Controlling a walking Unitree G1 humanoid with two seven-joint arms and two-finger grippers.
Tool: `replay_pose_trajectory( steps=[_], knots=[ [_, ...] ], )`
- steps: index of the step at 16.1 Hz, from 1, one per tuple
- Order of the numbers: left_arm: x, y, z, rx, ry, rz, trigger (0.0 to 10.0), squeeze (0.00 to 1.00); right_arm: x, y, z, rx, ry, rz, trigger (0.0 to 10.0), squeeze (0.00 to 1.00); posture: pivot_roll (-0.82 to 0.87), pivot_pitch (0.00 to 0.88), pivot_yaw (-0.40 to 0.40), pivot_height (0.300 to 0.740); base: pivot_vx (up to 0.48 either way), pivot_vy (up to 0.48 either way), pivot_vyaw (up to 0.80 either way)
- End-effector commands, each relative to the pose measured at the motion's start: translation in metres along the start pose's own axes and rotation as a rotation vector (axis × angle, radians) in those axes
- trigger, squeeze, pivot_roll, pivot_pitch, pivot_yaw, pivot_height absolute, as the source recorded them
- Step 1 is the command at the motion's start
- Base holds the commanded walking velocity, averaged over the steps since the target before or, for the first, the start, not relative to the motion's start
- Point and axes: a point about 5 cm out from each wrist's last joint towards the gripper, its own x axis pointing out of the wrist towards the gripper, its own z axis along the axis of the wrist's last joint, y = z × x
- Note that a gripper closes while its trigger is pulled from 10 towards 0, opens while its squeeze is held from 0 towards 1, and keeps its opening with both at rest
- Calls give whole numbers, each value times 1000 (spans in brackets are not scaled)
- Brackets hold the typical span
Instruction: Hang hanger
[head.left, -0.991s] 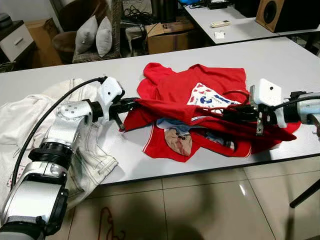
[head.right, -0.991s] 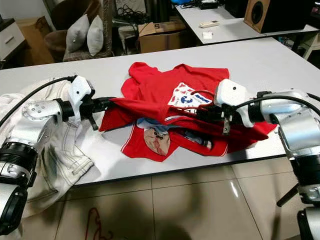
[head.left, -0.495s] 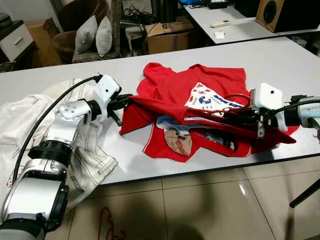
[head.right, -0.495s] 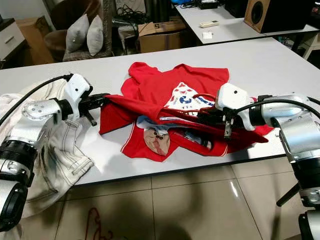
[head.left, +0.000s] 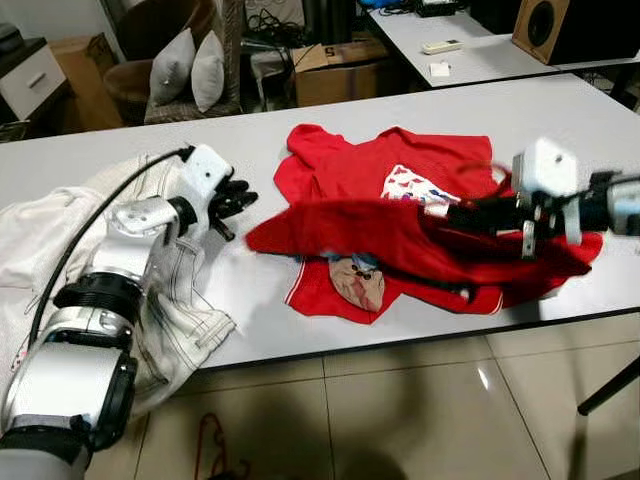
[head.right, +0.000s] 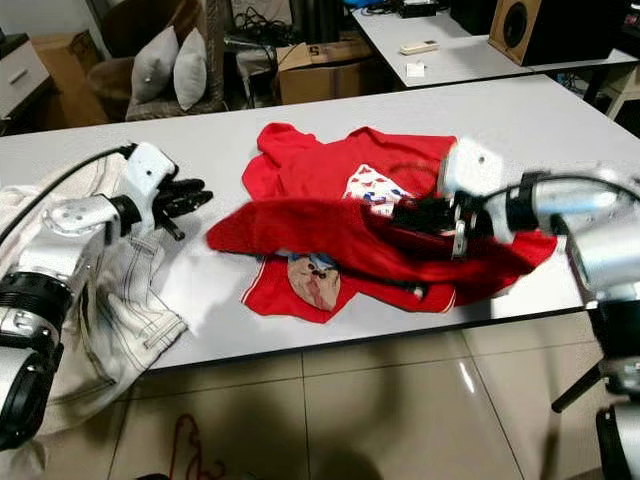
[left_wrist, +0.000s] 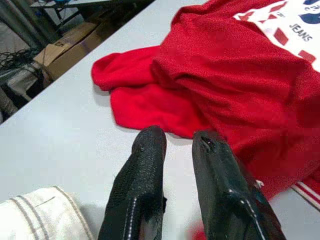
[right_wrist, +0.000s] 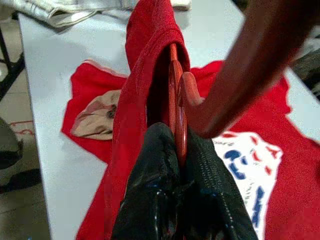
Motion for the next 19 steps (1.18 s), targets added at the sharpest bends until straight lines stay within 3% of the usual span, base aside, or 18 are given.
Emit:
replay_pose_trajectory(
  steps=[1,6,8,9,10,11,14,17,19],
  knots=[
    [-6,8,2,2,-5,25,10000,0,-10,-7,8,-12,-26,-26,0,0,-88,0,121,740,0,0,0],
    [-26,23,2,-13,-77,104,10000,0,-37,-34,35,-84,-56,-126,0,0,-86,0,104,740,0,0,0],
    [-31,-2,-13,-13,-96,116,10000,0,-57,-42,70,-139,-206,-223,0,0,-77,0,98,740,0,0,0],
    [-32,-8,-15,-15,-97,116,10000,0,-60,-42,74,-147,-226,-235,0,0,-77,0,97,740,0,0,0],
    [-34,-19,-16,-16,-119,102,10000,0,-65,-42,80,-159,-250,-252,784,0,-77,0,96,740,0,0,0],
    [-38,-29,-16,-36,-143,114,10000,0,-72,-40,88,-168,-262,-282,10000,0,-71,0,89,740,0,0,0],
    [-46,-49,-9,-88,-196,165,10000,0,-86,-34,104,-147,-283,-340,10000,0,-56,0,79,740,0,0,0],
    [-55,-72,-8,-120,-183,172,10000,0,-108,-22,137,-201,-383,-366,10000,0,-51,0,82,740,0,0,0],
    [-55,-72,-8,-120,-183,172,10000,0,-108,-22,137,-201,-383,-366,10000,0,-51,0,82,740,0,0,0]
  ],
)
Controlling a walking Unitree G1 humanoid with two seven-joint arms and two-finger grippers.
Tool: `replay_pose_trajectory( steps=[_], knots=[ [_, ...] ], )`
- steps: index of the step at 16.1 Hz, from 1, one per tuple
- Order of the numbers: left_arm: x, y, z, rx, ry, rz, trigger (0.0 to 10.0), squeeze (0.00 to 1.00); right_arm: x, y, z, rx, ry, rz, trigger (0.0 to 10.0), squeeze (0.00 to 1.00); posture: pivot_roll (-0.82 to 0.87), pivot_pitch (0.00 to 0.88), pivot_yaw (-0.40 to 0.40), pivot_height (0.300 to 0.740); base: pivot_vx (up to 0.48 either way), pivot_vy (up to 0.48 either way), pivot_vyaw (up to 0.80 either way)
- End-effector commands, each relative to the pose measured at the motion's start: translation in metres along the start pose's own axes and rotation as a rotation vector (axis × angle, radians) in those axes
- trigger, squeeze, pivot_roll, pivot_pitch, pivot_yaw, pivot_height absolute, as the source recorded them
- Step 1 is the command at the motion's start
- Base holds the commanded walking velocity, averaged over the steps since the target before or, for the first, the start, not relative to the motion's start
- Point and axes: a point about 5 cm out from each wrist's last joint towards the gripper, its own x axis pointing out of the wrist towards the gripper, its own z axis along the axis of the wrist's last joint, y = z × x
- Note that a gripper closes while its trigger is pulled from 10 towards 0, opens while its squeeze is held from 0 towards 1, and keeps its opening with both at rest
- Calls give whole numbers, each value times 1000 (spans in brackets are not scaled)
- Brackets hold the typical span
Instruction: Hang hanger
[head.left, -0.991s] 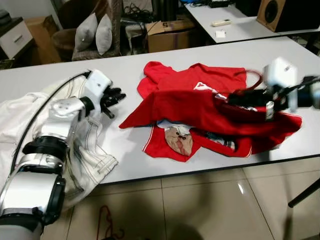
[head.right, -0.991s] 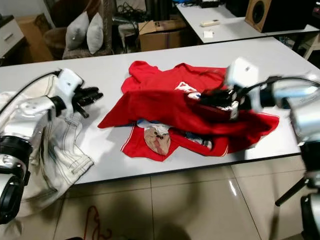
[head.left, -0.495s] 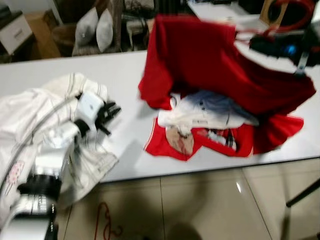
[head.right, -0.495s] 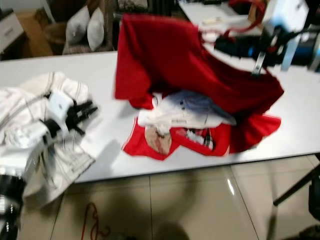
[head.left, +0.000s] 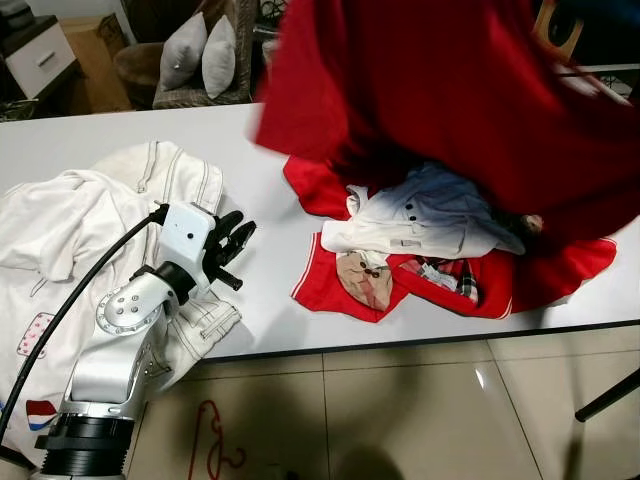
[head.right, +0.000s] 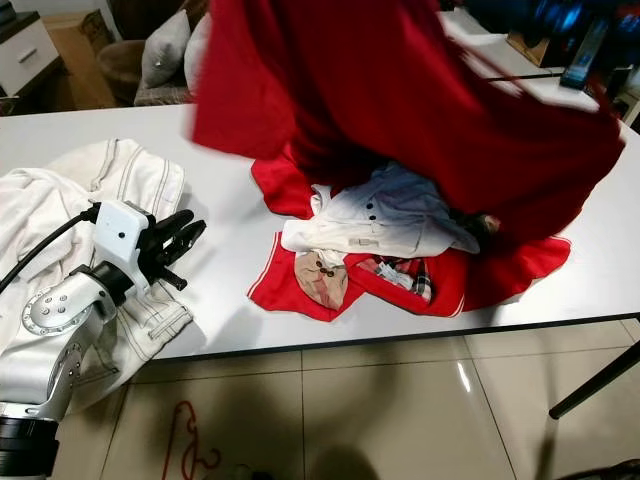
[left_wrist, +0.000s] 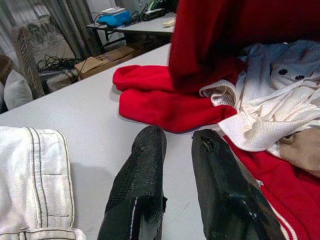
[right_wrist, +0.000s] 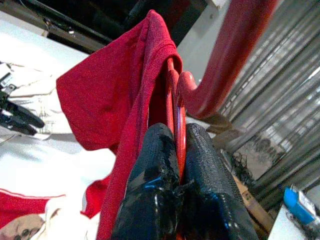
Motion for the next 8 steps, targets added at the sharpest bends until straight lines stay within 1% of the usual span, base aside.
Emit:
replay_pose_trajectory(
  steps=[1,8],
  knots=[
    [-1,3,4,14,-7,13,10000,0,-3,0,10,-29,-27,-3,10000,0,-51,0,82,740,0,0,0],
    [-1,3,4,14,-7,13,10000,0,-3,0,10,-29,-27,-3,10000,0,-51,0,82,740,0,0,0]
  ],
)
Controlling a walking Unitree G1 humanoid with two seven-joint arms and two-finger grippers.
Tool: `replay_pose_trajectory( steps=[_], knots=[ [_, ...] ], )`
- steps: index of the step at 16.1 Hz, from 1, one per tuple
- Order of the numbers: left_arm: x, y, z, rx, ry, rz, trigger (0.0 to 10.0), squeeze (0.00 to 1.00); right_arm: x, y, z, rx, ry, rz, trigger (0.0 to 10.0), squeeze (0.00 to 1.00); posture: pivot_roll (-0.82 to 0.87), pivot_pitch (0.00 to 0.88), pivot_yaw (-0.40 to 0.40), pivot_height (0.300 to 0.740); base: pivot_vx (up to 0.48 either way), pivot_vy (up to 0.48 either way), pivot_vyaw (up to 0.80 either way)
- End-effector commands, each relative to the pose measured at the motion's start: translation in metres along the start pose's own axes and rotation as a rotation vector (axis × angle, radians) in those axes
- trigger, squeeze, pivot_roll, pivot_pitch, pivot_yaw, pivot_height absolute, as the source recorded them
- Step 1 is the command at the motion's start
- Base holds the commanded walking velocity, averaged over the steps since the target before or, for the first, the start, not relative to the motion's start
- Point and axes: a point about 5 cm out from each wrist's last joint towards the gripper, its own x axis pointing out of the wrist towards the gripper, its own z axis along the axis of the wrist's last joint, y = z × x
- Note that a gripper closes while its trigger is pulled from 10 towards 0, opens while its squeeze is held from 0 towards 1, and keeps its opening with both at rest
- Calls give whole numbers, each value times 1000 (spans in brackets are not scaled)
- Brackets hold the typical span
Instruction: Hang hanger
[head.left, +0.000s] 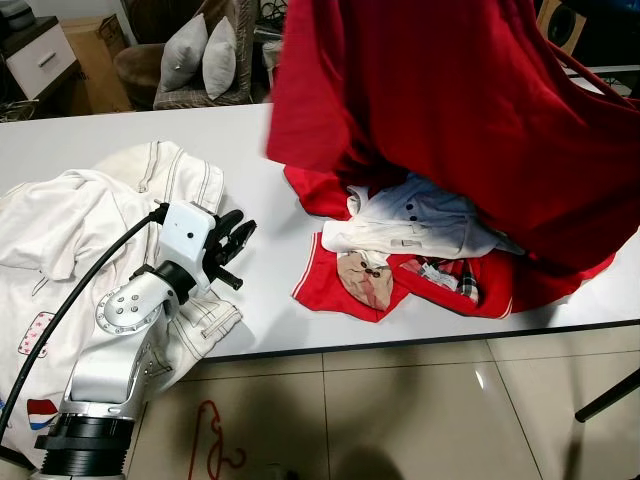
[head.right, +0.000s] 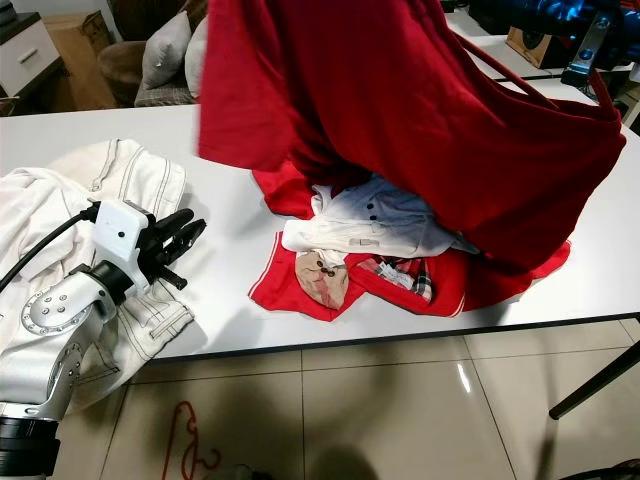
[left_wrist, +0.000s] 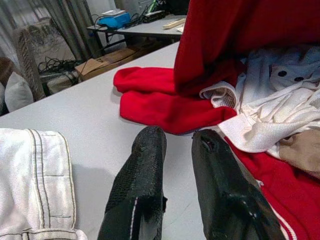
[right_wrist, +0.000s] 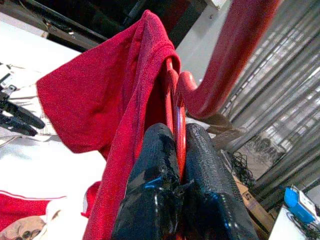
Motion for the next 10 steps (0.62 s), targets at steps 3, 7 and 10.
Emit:
replay_pose_trajectory(
  steps=[3,7,10],
  knots=[
    [-1,3,4,13,-5,13,10000,0,-3,0,10,-34,-29,-1,10000,0,-51,0,82,740,0,0,0],
    [-5,-1,6,7,12,18,10000,0,-4,2,15,-22,-37,-10,10000,0,-51,0,82,740,0,0,0],
    [-3,-16,15,23,28,-18,10000,0,11,27,-4,105,-46,-77,10000,0,-31,1,92,740,0,0,0]
  ],
)
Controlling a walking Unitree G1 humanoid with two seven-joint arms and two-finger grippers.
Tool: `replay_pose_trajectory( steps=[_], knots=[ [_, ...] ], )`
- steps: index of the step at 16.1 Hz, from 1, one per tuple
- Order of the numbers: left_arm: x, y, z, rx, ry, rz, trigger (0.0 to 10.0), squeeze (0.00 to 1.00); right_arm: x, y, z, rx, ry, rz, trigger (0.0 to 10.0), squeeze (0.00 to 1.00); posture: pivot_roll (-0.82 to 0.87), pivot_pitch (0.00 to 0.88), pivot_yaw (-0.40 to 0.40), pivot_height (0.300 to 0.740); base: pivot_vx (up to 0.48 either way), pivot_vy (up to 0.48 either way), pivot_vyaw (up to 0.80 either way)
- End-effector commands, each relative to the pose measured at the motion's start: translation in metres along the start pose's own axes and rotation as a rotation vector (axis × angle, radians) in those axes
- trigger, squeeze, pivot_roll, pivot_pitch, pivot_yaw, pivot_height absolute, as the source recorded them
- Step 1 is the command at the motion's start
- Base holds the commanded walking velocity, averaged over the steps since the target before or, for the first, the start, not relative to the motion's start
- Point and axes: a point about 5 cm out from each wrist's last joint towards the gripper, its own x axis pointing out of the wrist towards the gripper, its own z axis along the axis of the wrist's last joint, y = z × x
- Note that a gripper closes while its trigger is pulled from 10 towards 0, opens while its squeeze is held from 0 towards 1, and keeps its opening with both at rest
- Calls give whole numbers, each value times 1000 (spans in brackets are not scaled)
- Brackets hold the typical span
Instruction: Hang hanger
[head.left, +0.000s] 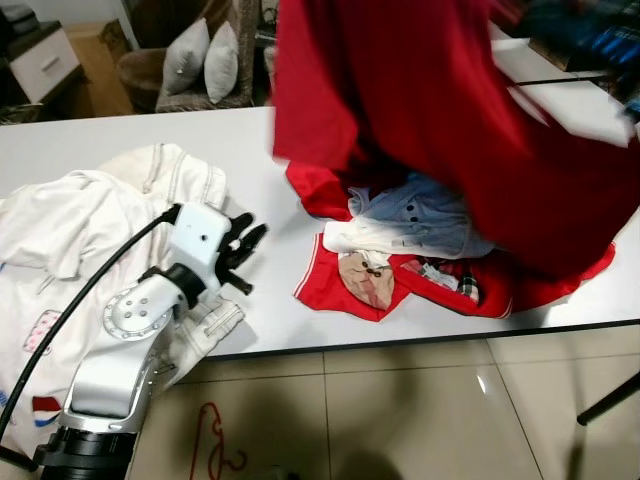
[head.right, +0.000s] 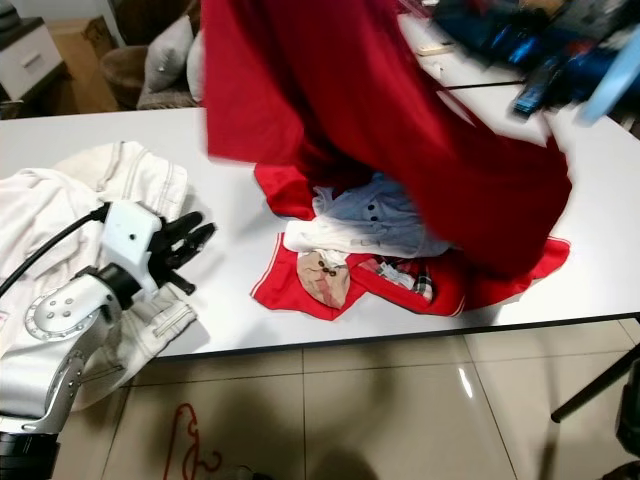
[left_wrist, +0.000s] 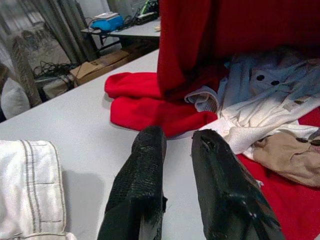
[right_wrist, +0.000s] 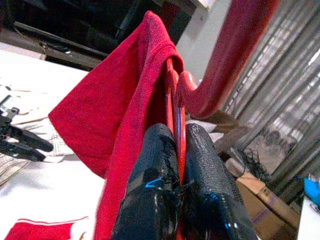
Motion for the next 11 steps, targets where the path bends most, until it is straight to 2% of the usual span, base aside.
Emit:
replay_pose_trajectory(
  steps=[1,5,11],
  knots=[
    [1,1,1,5,11,9,10000,0,-3,-1,5,-24,-18,-15,10000,0,-32,2,92,740,0,0,0],
    [3,-6,4,-7,21,3,10000,0,0,14,-9,11,12,-27,10000,0,-32,3,93,740,0,0,0],
    [4,-8,5,-13,26,-8,10000,0,-5,13,6,19,-55,-40,10000,0,-31,5,96,740,-41,0,0]
  ],
)
